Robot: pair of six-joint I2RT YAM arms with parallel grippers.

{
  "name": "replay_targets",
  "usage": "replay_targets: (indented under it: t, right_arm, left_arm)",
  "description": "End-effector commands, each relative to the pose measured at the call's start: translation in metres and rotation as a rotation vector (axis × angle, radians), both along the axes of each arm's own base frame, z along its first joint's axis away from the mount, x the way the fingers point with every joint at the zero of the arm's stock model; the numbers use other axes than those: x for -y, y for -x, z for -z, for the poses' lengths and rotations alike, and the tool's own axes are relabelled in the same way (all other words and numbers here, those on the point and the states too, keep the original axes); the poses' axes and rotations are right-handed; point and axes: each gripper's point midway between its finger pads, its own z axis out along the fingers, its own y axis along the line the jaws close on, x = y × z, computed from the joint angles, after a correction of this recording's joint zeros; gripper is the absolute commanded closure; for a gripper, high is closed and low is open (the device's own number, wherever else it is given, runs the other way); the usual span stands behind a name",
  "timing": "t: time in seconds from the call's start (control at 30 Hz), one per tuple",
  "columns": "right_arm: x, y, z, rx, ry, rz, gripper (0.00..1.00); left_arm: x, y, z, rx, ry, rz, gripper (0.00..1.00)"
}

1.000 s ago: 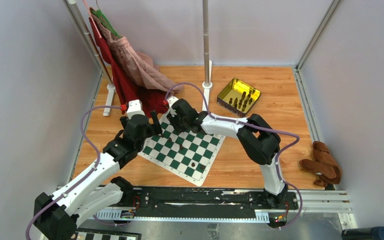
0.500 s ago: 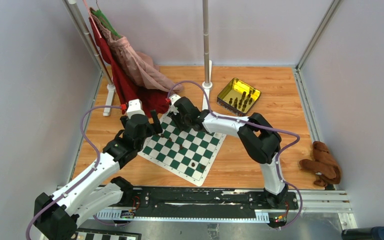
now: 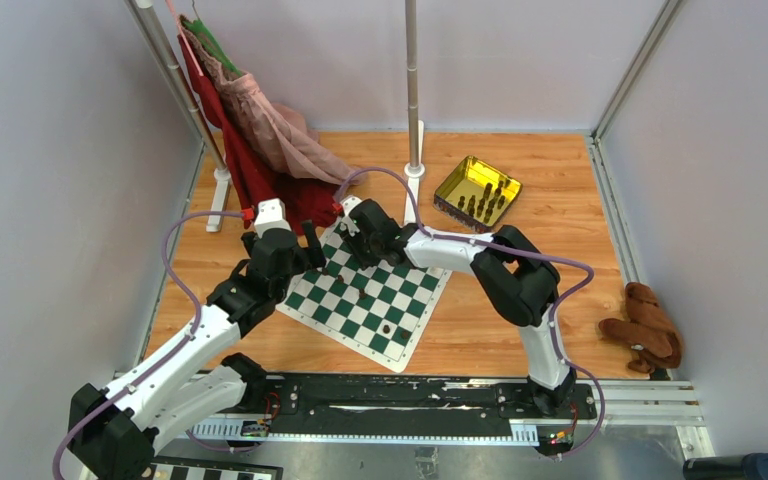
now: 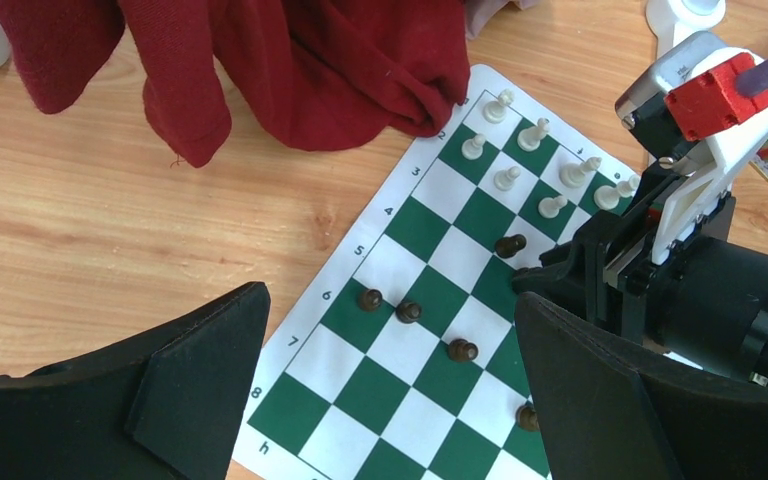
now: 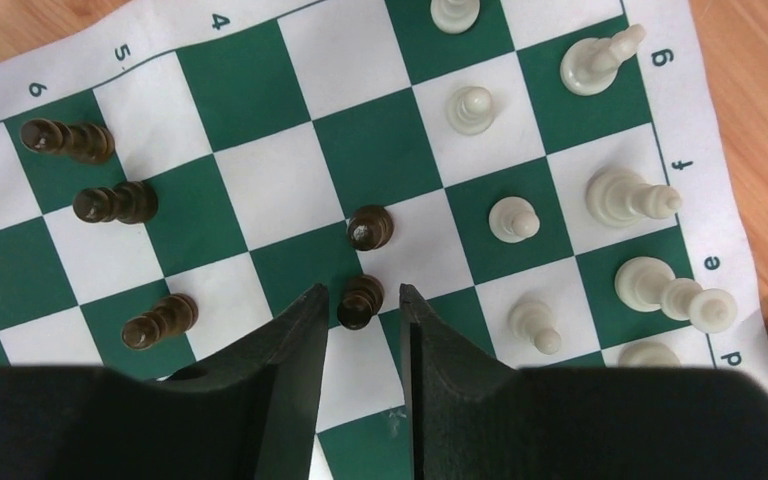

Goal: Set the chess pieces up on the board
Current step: Pick up the chess piece from the chessboard.

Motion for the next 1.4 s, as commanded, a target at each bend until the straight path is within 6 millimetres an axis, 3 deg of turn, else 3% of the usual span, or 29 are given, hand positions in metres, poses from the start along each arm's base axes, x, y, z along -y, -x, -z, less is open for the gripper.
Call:
replay_targets:
  t: [0.0, 0.57, 0.9, 1.17, 1.37]
  right_arm:
    - [0.006, 0.002, 0.013, -0.033, 0.009, 0.010, 0.65]
    - [0.004, -0.002, 0.008, -0.018, 0.024, -0.005, 0.87]
    - [0.008, 0.001, -0.010, 0.010, 0.010, -0.011, 0.91]
    - [0.014, 0.018, -0.030, 0.048, 0.012, -0.016, 0.91]
    - [0.023, 0.047, -0.038, 0.074, 0.029, -0.027, 0.92]
  left_arm:
    - [-0.001, -0.005, -0.001, 0.018, 0.013, -0.013, 0.00]
    - [-0.001, -0.005, 0.002, 0.011, 0.014, -0.013, 0.00]
    - [-0.004, -0.001, 0.007, -0.005, 0.012, -0.019, 0.00]
    - [-0.007, 0.003, 0.004, -0.013, 0.004, -0.024, 0.00]
    - [-0.010, 0.010, 0.000, -0.016, 0.015, -0.028, 0.00]
